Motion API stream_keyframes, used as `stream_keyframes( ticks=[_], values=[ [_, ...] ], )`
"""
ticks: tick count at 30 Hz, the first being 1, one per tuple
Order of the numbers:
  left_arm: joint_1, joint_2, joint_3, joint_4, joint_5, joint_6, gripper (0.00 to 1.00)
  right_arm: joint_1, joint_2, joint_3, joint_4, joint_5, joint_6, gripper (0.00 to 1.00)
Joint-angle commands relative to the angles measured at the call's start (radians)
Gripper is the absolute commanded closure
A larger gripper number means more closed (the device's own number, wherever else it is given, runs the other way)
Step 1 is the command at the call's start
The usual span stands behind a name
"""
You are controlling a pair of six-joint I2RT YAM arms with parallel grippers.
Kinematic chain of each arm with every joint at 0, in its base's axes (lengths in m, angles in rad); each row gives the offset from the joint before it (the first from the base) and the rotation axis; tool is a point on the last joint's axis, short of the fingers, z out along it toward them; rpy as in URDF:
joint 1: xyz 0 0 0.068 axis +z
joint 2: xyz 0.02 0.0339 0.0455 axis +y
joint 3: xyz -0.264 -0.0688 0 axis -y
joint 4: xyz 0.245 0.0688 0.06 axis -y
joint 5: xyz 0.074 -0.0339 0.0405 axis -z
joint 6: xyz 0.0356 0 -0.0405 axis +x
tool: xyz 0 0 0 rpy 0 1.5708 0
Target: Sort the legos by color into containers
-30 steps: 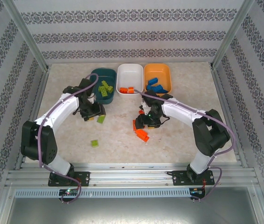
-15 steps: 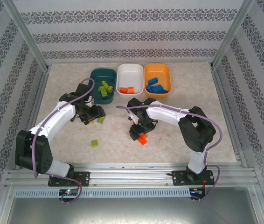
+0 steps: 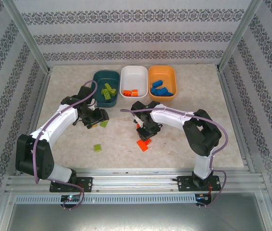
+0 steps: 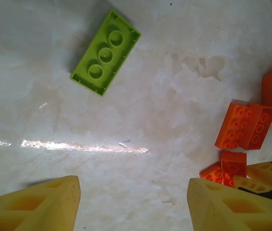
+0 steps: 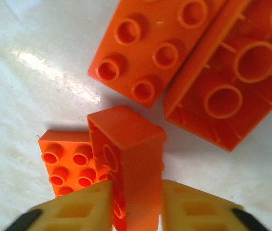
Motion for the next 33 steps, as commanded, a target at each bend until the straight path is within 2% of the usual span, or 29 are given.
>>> stream_keyframes(
  ticks=[1,12,16,20,27,33],
  values=[
    [0.005,-0.023,-0.011,0.016,0.008,-0.016,0.39,0.004,-0.005,-0.007,-0.009,0.057,0.017,0.82],
    [0.004,-0.014,-0.022,0.029,0.014,-0.022,0.38,-0.026,-0.109,0.016,-0.061,0.06,0.039,0.87],
    [0.005,-0.003,-0.014,0.031,0.018,-0.022,0.38,-0.082,-0.177,0.038,-0.061,-0.062,0.07,0.87],
    [0.003,0.008,-0.019,0.039,0.031,-0.03,0.38,-0.189,-0.198,0.092,-0.012,-0.238,0.15,0.87],
    [-0.006,0.003,-0.057,0.057,0.051,-0.057,0.38,-0.355,-0.031,0.314,0.151,-0.445,0.359,0.87],
    [-0.007,-0.017,-0.088,0.041,0.058,-0.045,0.37,-0.398,0.23,0.655,0.12,-0.441,0.419,0.87]
  ],
)
